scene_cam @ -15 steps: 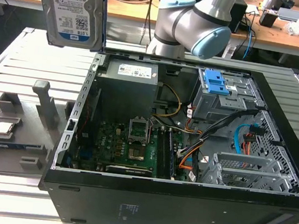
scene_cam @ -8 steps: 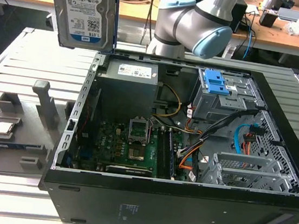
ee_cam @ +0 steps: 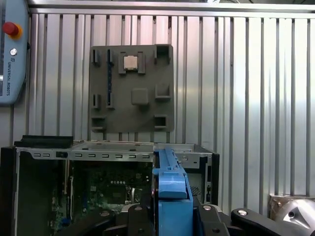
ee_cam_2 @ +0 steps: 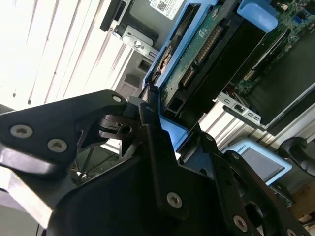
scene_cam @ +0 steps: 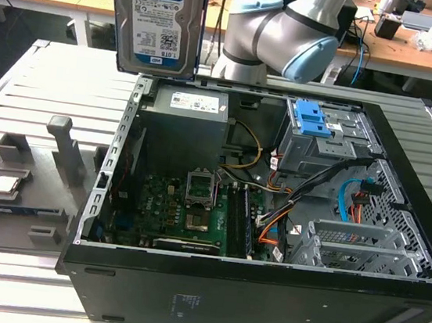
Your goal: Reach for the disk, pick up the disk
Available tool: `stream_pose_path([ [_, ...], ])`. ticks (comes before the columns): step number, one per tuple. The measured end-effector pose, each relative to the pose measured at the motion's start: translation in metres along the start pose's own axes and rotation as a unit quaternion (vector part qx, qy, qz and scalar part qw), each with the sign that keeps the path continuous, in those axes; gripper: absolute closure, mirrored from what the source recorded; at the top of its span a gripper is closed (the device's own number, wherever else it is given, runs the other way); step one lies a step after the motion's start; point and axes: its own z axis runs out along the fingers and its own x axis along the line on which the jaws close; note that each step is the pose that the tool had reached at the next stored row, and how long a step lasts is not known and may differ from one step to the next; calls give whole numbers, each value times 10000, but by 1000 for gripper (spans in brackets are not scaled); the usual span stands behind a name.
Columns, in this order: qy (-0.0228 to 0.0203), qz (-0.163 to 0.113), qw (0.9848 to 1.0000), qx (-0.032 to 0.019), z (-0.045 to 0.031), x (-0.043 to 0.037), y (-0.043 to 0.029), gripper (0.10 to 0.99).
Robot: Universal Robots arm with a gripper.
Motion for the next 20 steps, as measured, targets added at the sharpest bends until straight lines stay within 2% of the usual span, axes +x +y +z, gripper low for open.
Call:
stream_pose_path([
  [3, 0, -1, 10000, 0, -4, 0, -102, 718],
  [6, 0, -2, 10000, 0, -8, -1, -247, 718],
  [9, 0, 0, 10000, -1, -12, -2, -340, 718],
  [11, 1, 0, 10000, -1, -17, -3, -464, 718],
  [13, 1, -1, 10000, -1, -19, -2, -517, 718],
  [16, 1, -1, 10000, -1, -24, -4, -660, 718],
  [19, 1, 0, 10000, -1, -28, -5, -764, 718],
  [20, 1, -2, 10000, -1, -30, -6, -828, 718],
])
